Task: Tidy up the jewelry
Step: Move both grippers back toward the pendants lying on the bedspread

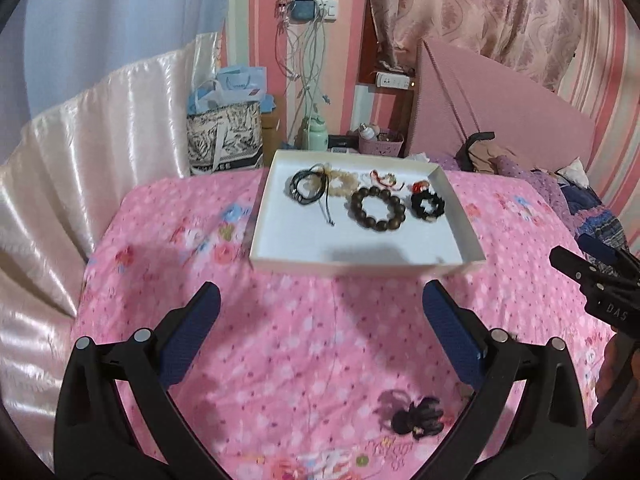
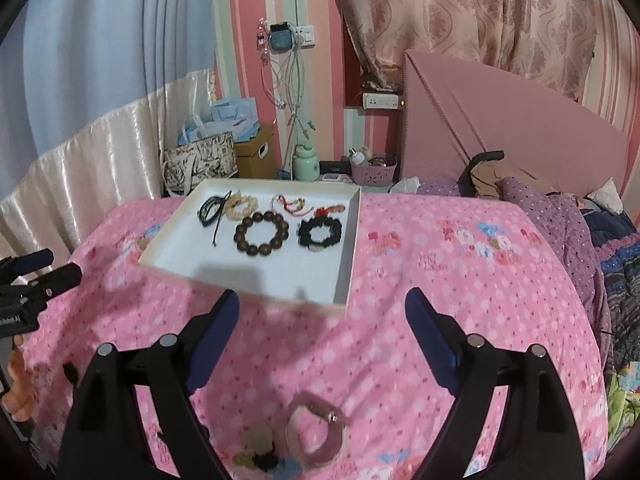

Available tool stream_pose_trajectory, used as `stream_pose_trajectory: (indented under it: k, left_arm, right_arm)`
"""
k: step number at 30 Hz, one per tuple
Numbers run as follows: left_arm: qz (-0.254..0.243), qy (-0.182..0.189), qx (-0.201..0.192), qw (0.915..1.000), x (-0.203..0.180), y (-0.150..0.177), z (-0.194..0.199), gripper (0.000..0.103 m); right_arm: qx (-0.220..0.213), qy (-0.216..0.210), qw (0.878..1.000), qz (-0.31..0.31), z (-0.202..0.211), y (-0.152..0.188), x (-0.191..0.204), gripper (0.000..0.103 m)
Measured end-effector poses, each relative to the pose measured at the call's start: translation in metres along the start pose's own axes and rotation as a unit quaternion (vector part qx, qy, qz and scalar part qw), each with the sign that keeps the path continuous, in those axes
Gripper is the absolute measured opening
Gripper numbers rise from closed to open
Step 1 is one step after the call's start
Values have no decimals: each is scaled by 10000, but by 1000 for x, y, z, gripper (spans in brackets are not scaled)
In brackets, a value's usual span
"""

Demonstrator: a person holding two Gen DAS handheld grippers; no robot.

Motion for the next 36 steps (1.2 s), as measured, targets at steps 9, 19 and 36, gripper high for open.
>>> stream_pose_trajectory:
  k: [9, 19, 36]
  left_arm:
    - [-36, 23, 140, 9999, -2, 34, 7, 100]
    - [-89, 60, 137, 9998, -13, 61, 21, 100]
    - [151, -35, 466, 9988, 16, 97, 12, 100]
  right_arm:
    - [78, -29, 10000, -24, 11, 26, 5, 85]
    - [200, -92, 9997, 69, 18, 53, 11, 85]
    - [617, -209, 9975, 266, 6, 91, 30, 75]
Point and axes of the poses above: each gripper's, at about its wrist camera, not at the fingertips, and z roughly against the way its jaws point, x to its left, y to its underside, the point moved 1 cm from there along -z, roughly the way its jaws point, and after that the axes turned 10 degrees about -y, right-handed, at the moved point
